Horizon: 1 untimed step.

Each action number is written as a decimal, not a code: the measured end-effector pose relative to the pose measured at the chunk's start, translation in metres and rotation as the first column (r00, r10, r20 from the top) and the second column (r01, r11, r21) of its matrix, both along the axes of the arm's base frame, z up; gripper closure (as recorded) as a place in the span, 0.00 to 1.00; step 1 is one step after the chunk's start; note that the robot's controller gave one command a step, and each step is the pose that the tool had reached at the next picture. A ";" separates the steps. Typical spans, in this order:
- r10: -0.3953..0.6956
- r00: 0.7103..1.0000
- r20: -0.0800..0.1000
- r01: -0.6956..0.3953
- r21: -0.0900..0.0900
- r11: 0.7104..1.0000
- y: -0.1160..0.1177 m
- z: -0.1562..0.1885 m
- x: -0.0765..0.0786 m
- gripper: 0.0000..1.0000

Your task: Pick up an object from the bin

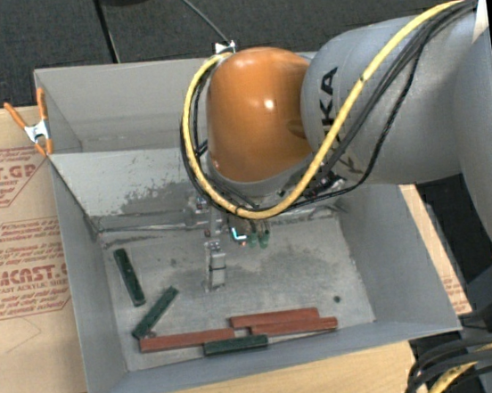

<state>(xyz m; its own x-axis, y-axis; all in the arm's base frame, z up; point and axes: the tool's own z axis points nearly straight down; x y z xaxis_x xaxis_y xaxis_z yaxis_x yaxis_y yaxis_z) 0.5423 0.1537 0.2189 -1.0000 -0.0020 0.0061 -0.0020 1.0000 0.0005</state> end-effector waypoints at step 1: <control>-0.001 1.000 0.008 0.001 0.001 1.000 -0.001 0.004 0.002 0.00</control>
Offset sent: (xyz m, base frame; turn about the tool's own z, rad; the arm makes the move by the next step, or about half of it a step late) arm -0.0462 0.0196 -0.1206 -0.2833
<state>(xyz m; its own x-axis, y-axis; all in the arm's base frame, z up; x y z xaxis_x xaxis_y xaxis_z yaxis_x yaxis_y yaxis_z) 0.5441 0.1530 0.2229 -1.0000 -0.0007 -0.0015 -0.0007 1.0000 0.0015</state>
